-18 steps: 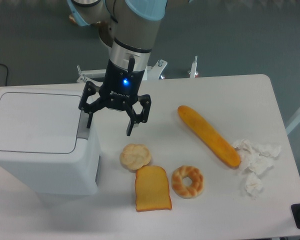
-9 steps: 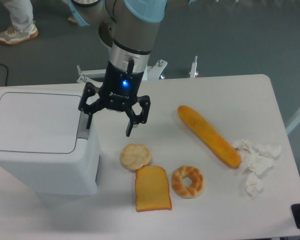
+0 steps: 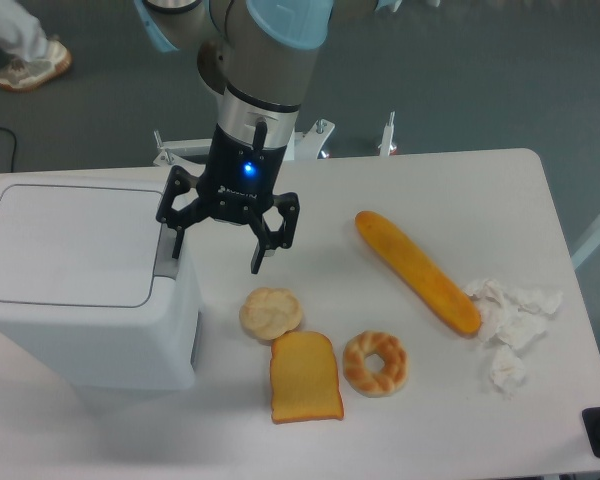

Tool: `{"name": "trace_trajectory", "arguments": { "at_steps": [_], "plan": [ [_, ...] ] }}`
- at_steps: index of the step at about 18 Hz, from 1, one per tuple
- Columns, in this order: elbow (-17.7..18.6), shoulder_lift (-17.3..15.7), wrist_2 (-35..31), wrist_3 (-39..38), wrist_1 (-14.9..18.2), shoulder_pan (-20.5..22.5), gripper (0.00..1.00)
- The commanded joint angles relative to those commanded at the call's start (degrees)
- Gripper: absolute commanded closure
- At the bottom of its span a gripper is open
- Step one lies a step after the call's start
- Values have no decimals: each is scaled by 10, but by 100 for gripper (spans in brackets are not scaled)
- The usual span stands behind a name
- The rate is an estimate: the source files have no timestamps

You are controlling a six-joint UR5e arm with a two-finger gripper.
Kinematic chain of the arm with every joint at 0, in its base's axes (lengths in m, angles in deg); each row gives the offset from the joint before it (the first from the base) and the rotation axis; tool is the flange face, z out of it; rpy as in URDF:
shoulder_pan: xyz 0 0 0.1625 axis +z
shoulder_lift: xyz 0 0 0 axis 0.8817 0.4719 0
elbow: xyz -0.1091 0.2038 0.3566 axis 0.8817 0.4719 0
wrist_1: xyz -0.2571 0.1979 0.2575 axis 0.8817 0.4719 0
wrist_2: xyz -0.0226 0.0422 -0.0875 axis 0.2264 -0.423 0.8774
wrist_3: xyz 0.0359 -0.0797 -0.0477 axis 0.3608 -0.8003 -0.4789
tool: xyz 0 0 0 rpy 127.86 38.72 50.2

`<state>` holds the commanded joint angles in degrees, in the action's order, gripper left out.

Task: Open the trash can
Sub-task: 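Lower the gripper finger onto the lid's edge and press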

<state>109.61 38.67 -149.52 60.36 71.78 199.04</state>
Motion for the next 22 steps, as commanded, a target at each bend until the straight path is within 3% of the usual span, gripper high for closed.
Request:
{"name": "trace_trajectory", "arguments": {
  "at_steps": [22],
  "plan": [
    [7, 1, 0, 2, -2, 0, 0]
  ]
}}
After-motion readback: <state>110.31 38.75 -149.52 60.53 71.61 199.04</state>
